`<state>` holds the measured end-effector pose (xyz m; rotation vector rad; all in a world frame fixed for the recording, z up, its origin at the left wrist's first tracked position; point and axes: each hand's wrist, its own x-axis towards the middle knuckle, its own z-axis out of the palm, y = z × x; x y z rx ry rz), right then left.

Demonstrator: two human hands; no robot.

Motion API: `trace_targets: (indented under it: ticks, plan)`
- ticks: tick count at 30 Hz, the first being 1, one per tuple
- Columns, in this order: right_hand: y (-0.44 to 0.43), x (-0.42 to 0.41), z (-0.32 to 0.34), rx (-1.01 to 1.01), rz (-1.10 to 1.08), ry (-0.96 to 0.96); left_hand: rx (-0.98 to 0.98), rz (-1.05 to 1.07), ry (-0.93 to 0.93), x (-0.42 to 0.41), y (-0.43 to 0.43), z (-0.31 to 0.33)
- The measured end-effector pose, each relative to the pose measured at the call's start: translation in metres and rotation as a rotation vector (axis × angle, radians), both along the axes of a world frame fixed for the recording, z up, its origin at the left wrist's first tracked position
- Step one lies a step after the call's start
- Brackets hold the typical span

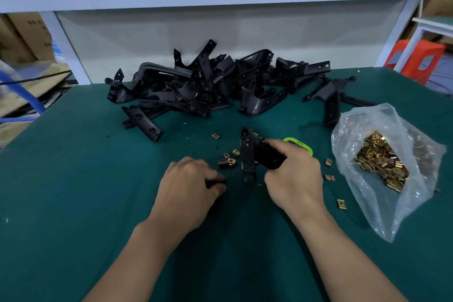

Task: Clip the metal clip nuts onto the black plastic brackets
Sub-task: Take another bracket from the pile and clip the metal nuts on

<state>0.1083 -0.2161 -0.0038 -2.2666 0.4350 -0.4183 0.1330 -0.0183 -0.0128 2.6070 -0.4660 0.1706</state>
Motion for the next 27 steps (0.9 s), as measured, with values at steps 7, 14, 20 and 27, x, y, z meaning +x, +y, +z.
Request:
trace_targets:
  ticks: [7,14,20,27]
  plan:
    - [0.001,-0.001,0.001,0.01,0.014,0.013,-0.151,-0.086,0.178,0.005,0.015,0.002]
    - [0.003,-0.002,0.001,-0.007,0.04,0.017,-0.323,0.038,-0.015,-0.003,0.0,-0.002]
    - [0.005,-0.001,-0.003,-0.033,0.106,-0.013,-1.021,0.193,0.318,-0.015,-0.016,0.008]
    - [0.005,0.001,-0.005,-0.033,0.14,-0.038,-0.904,0.025,0.477,-0.011,-0.006,0.006]
